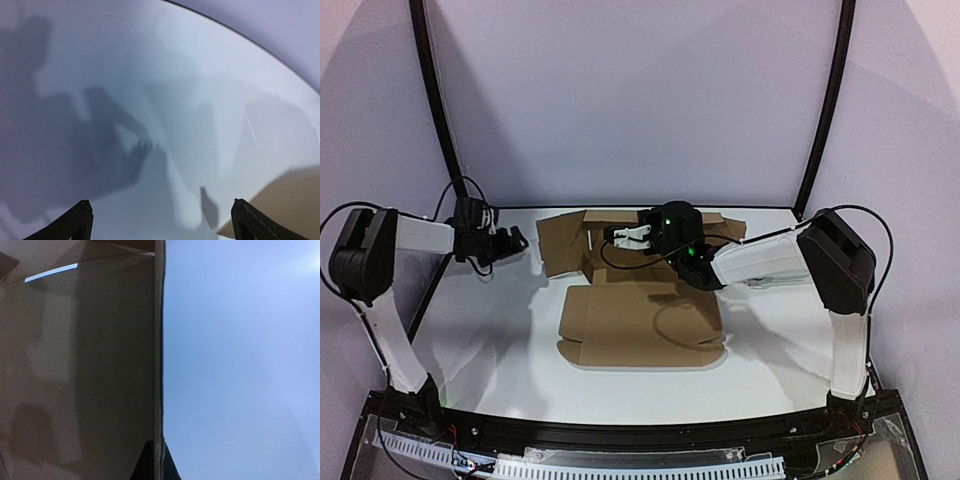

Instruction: Fold the paper box

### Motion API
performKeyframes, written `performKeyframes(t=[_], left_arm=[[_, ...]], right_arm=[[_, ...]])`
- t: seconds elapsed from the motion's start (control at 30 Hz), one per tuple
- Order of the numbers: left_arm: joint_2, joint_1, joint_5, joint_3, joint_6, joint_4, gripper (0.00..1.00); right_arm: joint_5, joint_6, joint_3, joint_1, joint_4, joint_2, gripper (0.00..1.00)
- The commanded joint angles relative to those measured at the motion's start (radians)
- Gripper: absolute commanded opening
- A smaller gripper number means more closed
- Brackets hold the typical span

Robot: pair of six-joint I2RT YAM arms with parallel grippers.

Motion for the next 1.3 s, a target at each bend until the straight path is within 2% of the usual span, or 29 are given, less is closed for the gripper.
performKeyframes(t=[0.0,0.3,0.53,0.73,0.93,1.27], left_arm=[[-0.005,-0.083,0.168,0.056,0.146,0.016,0.99],[-0.039,-0.185,0.277,-0.003,0.203,0.035,0.99],[-0.103,-0.253,0.269,-0.030,0.214,0.023,0.99],[-0.098,-0.309,0.279,-0.022,0.231,0.026,0.99],[-0.038,-0.315,0.201,0.008,0.233,0.031,0.99],[0.012,-0.315,0.106,0.005,0.204,0.188,0.99]], right_arm=[[0.009,0.029,-0.020,0.011,-0.203,0.041,0.00],[0.023,0.031,-0.019,0.012,-0.220,0.048,0.00],[0.030,0.034,-0.017,0.015,-0.217,0.052,0.00],[0.034,0.038,-0.020,0.017,-0.218,0.057,0.00],[0.036,0.043,-0.023,0.024,-0.219,0.054,0.00],[0.020,0.047,-0.031,0.039,-0.256,0.048,0.00]])
